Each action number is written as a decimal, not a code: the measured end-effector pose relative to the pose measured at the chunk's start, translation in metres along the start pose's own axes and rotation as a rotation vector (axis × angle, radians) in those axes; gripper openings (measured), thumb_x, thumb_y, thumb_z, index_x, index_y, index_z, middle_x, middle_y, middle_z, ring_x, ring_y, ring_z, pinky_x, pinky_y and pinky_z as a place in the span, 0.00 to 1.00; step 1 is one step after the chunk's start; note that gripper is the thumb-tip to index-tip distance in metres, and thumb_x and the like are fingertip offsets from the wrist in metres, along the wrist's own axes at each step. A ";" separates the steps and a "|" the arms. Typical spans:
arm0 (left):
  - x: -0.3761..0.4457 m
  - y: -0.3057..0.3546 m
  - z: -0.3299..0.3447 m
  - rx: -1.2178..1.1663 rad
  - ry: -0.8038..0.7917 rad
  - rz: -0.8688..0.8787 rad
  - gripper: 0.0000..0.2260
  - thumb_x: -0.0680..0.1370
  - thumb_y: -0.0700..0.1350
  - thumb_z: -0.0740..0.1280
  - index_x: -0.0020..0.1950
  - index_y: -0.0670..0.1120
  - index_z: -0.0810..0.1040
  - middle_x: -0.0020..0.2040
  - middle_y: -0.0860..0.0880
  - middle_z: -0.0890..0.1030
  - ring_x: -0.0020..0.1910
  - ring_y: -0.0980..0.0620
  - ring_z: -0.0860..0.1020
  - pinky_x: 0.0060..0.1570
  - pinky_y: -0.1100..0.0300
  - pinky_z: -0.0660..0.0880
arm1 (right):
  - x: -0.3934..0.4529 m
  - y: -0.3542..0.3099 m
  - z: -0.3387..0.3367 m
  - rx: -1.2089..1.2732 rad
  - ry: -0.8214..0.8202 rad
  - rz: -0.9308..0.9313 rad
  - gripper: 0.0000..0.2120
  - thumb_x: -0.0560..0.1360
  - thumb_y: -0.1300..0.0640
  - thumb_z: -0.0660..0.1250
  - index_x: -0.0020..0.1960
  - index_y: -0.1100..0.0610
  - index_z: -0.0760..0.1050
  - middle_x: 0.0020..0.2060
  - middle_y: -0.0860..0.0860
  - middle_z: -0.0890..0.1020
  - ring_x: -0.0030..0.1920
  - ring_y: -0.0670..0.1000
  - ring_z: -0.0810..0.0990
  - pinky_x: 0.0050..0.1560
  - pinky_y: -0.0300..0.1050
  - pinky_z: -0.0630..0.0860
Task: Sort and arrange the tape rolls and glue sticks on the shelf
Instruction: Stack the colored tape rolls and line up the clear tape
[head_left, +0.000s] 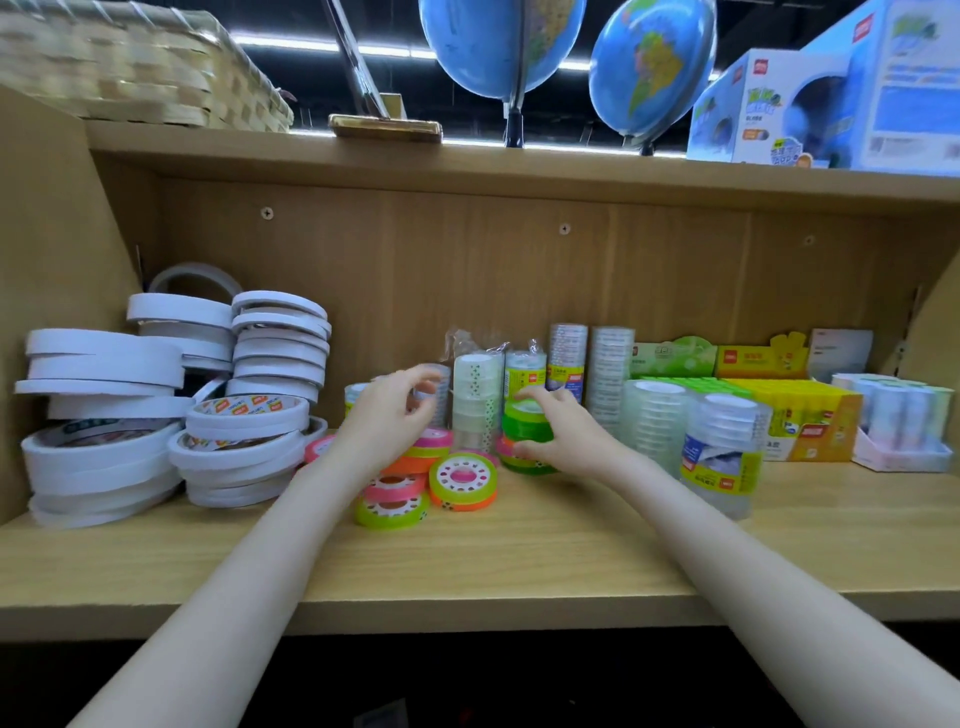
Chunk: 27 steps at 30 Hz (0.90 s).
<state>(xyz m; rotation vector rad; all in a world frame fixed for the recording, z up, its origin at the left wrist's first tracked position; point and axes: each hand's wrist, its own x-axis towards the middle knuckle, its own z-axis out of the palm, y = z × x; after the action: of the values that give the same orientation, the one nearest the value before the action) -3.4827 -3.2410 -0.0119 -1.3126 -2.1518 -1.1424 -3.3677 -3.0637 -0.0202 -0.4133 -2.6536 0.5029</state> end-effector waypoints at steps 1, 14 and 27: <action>-0.006 -0.001 -0.004 0.046 -0.067 0.011 0.13 0.79 0.41 0.62 0.62 0.46 0.76 0.56 0.50 0.79 0.54 0.53 0.76 0.53 0.62 0.71 | 0.000 0.001 0.002 0.018 0.004 0.007 0.31 0.72 0.51 0.70 0.70 0.49 0.60 0.66 0.57 0.64 0.65 0.54 0.68 0.62 0.39 0.62; -0.041 -0.015 -0.010 0.279 -0.230 0.000 0.19 0.77 0.48 0.66 0.67 0.50 0.69 0.66 0.49 0.71 0.64 0.51 0.70 0.59 0.59 0.66 | -0.037 -0.015 -0.013 -0.111 0.214 -0.060 0.31 0.70 0.50 0.72 0.69 0.52 0.64 0.67 0.55 0.60 0.67 0.56 0.63 0.67 0.46 0.61; -0.020 -0.004 -0.013 0.267 -0.309 -0.063 0.16 0.71 0.53 0.72 0.49 0.49 0.69 0.54 0.49 0.78 0.56 0.49 0.74 0.51 0.54 0.72 | -0.060 -0.047 0.026 -0.091 -0.064 -0.280 0.13 0.74 0.49 0.66 0.55 0.51 0.69 0.52 0.49 0.68 0.55 0.49 0.69 0.57 0.42 0.68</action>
<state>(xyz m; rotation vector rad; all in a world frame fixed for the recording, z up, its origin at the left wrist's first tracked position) -3.4776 -3.2639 -0.0191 -1.3779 -2.4766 -0.6744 -3.3366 -3.1344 -0.0429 -0.0483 -2.7427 0.3137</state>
